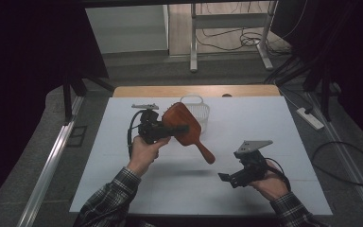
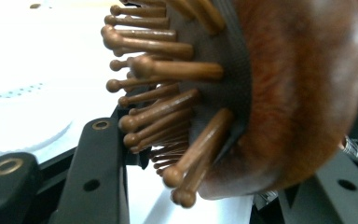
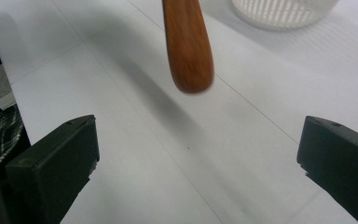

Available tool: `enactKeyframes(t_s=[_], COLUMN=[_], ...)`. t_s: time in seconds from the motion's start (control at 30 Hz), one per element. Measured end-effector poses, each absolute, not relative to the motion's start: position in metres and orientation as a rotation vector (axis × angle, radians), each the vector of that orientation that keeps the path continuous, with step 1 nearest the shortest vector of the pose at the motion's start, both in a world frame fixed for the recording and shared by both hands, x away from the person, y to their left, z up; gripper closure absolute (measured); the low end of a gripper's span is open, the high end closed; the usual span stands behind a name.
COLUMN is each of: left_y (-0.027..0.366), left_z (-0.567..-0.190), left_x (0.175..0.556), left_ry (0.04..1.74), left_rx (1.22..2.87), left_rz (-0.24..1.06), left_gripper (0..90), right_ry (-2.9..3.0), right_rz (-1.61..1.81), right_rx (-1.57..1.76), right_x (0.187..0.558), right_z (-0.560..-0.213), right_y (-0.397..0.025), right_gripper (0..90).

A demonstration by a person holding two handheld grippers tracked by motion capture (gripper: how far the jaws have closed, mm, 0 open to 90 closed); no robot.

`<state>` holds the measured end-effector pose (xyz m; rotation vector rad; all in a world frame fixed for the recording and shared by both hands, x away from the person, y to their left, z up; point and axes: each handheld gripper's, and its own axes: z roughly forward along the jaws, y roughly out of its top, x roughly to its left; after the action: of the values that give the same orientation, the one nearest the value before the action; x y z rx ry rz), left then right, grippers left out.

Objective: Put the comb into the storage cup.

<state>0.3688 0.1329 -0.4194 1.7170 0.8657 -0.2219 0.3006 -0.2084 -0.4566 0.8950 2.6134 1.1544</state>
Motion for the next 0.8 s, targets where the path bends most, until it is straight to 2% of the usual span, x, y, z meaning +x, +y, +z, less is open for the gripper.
enactKeyframes(t_s=[0.8], left_y=[0.160], left_z=[-0.395], left_x=[0.382], left_ry=[0.911], left_rx=[1.654], left_rz=[-0.169], left_gripper=[52.1], right_ry=[2.537], right_rz=[1.118], right_rx=[1.021], right_x=[0.291], right_z=[-0.452], right_y=[-0.248], right_gripper=[0.0])
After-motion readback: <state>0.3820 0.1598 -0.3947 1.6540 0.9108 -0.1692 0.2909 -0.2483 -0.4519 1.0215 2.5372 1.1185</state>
